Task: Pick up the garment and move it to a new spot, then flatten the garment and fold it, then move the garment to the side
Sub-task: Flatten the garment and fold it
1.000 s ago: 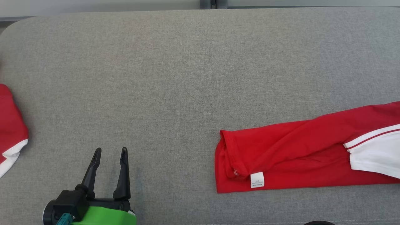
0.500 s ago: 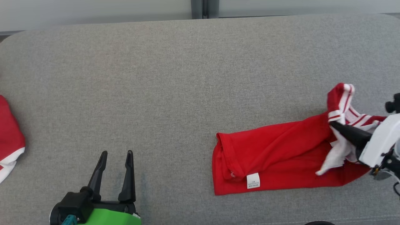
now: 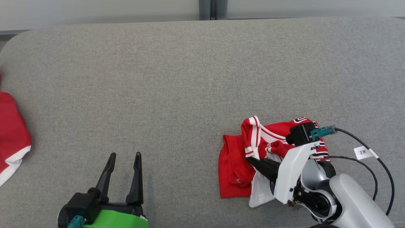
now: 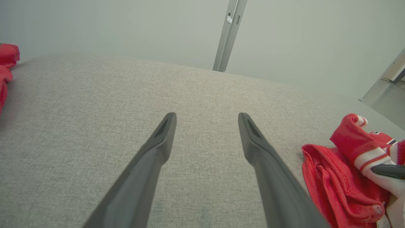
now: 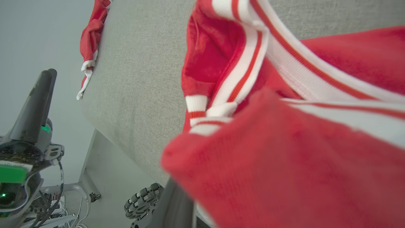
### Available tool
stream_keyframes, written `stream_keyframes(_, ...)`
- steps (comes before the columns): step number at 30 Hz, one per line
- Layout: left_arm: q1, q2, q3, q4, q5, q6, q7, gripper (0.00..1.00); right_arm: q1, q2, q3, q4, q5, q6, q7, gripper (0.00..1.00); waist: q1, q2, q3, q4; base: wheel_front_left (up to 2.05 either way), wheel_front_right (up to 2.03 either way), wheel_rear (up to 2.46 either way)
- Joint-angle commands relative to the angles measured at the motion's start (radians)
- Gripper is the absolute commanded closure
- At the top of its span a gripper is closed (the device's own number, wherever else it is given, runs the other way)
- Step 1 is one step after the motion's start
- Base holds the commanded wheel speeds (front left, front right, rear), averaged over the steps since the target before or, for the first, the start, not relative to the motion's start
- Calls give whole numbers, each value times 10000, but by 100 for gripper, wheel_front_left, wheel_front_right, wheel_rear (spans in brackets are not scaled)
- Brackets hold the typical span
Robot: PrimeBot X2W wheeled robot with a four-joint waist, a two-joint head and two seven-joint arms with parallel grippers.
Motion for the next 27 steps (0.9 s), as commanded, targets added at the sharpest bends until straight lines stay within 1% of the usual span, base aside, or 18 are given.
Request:
stream_keyframes(1, -183, 12, 38, 23, -26, 13, -1, 0, -109, 37, 37, 76, -126, 3, -71, 100, 0, 0, 22, 36, 0, 0, 0)
stream_keyframes(4, -169, 12, 86, 44, -52, 35, -1, 0, -133, 232, 235, 362, -393, 3, -132, 100, 0, 0, 34, 76, 0, 0, 0)
stream_keyframes(7, -81, 12, 113, 55, -91, 53, 0, 0, -211, 250, 349, 526, -660, 1, -251, 100, 0, 0, 36, 62, 0, 0, 0)
stream_keyframes(8, -56, 12, 114, 59, -99, 68, -1, 0, -228, 286, 360, 557, -705, 3, -327, 88, 0, 0, 38, 48, 0, 0, 0)
stream_keyframes(9, -31, 12, 117, 66, -112, 83, 0, 0, -236, 327, 372, 565, -744, 3, -422, 55, 0, 0, 27, 31, 0, 0, 0)
stream_keyframes(10, -2, 12, 129, 64, -122, 94, 0, 0, -253, 357, 404, 534, -744, 3, -501, 0, 0, 0, 17, 5, 0, 0, 0)
stream_keyframes(12, 55, 12, 146, 47, -133, 108, -1, 0, -256, 356, 471, 378, -668, 1, -575, 0, 0, 0, 3, -46, 0, 0, 0)
stream_keyframes(14, 120, 12, 180, 32, -117, 127, 0, 0, -223, 215, 599, 13, -532, 1, -594, 0, 0, 0, -25, -104, 0, 0, 0)
stream_keyframes(18, 205, 12, 340, -11, -24, 127, 0, 0, 42, -76, 583, -1198, -189, 1, -681, 0, 0, 0, -84, -281, 0, 0, 0)
stream_keyframes(20, 255, 12, 434, -57, 24, 124, 0, 0, 179, -222, 290, -1993, -1, 1, -846, 0, 0, 0, -100, -394, 0, 0, 0)
stream_keyframes(22, 292, 12, 523, -118, 59, 131, -1, 0, 321, -298, -344, -2690, 16, 1, -1272, 0, 0, 0, -88, -520, 0, 0, 0)
stream_keyframes(24, 315, 12, 552, -190, 106, 137, -1, 0, 412, -417, -1090, -3195, -474, 1, -1981, 0, 0, 0, -46, -637, 0, 0, 0)
stream_keyframes(25, 317, 12, 566, -219, 118, 141, -1, 0, 476, -480, -1391, -3285, -748, 1, -2352, 14, 0, 0, -5, -706, 0, 0, 0)
stream_keyframes(26, 311, 12, 566, -241, 129, 136, -1, 0, 523, -525, -1678, -3282, -1050, 1, -2775, 71, 0, 0, 40, -776, 0, 0, 0)
stream_keyframes(27, 298, 10, 546, -247, 162, 118, 0, 0, 532, -688, -1856, -3190, -1490, 3, -3214, 100, 0, 0, 84, -841, 0, 0, 0)
